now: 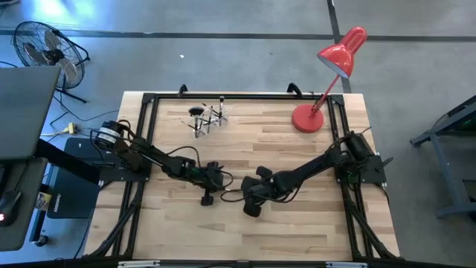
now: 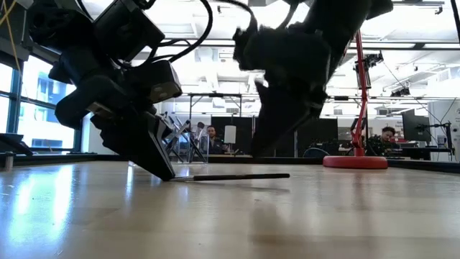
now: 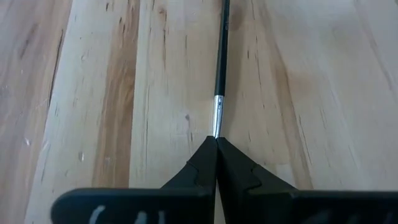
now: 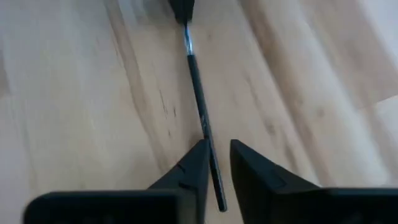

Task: Put items in baskets/containers
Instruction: Put the eyeshadow brush into the transparent organizer

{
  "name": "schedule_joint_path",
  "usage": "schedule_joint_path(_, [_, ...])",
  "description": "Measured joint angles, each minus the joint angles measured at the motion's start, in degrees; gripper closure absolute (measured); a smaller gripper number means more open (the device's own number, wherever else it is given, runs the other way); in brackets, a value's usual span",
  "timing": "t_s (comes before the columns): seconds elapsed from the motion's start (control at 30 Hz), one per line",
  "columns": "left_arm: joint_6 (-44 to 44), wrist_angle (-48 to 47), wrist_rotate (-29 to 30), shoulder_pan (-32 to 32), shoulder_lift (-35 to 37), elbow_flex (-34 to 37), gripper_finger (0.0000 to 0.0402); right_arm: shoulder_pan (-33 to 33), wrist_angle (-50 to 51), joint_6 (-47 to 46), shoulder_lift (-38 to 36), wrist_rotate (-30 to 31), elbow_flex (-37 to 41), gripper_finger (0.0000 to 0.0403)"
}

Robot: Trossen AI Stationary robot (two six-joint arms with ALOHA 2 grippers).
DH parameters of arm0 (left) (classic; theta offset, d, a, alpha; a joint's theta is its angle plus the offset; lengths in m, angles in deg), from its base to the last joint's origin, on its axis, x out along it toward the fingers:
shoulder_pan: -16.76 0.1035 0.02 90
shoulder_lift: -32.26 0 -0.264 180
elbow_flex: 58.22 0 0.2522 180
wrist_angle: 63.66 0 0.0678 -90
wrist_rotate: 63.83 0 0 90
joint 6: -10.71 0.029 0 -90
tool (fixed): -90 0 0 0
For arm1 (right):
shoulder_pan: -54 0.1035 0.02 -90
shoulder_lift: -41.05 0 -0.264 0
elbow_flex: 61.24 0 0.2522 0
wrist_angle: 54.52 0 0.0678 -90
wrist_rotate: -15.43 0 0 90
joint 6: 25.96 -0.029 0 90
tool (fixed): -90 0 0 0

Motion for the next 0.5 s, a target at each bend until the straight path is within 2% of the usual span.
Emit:
schedule_joint_path(0.13, [-1.8, -1.6, 0.6, 0.0, 1.0, -0.5, 0.0401, 0.0, 0.3, 2.1, -1.6, 1.1, -0.1, 0.0311])
schedule_joint_path(0.27, [-3.2, -6.7, 1.1, 0.0, 1.1, -3.9, 0.0401, 0.1, 0.0, 4.2, -2.1, 1.3, -0.1, 0.0276])
schedule_joint_path(0.5, [-3.1, -21.9, 2.9, 0.4, 0.9, -13.3, 0.0401, 0.1, -0.2, 7.7, -2.1, 1.2, -0.5, 0.0224])
